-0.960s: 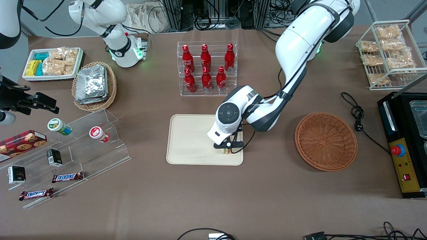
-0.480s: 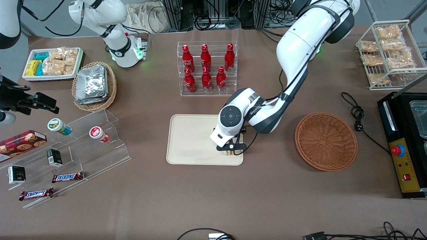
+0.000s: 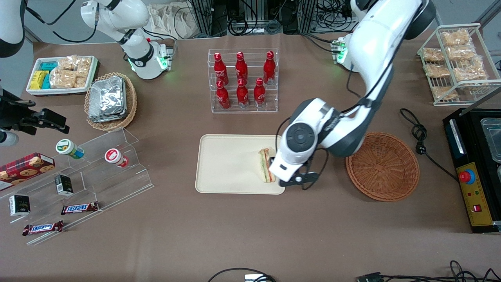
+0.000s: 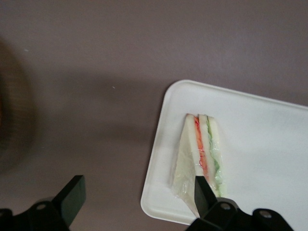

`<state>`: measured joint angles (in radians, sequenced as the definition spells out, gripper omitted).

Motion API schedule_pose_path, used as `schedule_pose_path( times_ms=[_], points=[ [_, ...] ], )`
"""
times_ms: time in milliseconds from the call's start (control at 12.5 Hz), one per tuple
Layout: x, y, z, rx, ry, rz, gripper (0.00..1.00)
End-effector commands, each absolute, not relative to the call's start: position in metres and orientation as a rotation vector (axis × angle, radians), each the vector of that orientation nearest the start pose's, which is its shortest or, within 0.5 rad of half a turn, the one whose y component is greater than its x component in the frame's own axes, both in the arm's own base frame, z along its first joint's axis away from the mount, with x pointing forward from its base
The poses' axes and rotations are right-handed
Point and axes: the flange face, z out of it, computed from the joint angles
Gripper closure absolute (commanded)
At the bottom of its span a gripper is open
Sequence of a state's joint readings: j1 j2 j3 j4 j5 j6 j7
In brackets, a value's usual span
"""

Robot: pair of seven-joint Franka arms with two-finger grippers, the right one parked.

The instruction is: Place sandwich from basket to tray

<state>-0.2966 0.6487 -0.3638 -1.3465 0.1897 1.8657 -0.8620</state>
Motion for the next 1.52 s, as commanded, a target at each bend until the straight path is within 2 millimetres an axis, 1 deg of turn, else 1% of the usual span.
schedule_pose_path(
  times_ms=[0,80,160,240,320,400,480,560,640,800,880,960,1040,1200,1280,1440],
  points=[
    [0.567,-0.339,0.39,-3.062,-0.406,0.06,0.0],
    [0.546,-0.328,0.401,-3.076,-0.426,0.025,0.0],
    [0.52,-0.318,0.408,-3.059,-0.415,-0.007,0.0],
    [0.504,-0.306,0.412,-3.038,-0.408,-0.02,0.0],
    [0.501,-0.284,0.416,-3.017,-0.433,-0.018,0.0],
    [0.499,-0.27,0.426,-3.022,-0.415,-0.004,0.0],
    [0.5,-0.247,0.439,-3.021,-0.41,0.058,0.0],
    [0.507,-0.209,0.45,-3.016,-0.412,0.122,0.0],
    [0.511,-0.176,0.468,-3.037,-0.376,0.149,0.0],
    [0.517,-0.114,0.511,-3.048,-0.406,0.136,0.0],
    [0.525,-0.072,0.53,-3.082,-0.387,0.128,0.0],
    [0.529,-0.04,0.548,-3.132,-0.337,0.145,0.0],
    [0.53,-0.022,0.559,-3.138,-0.275,0.181,0.0],
    [0.534,-0.001,0.566,-3.141,-0.274,0.17,0.0],
    [0.54,0.001,0.568,-3.147,-0.275,0.169,0.0],
    [0.552,0.0,0.573,-3.143,-0.256,0.145,0.0]
  ],
)
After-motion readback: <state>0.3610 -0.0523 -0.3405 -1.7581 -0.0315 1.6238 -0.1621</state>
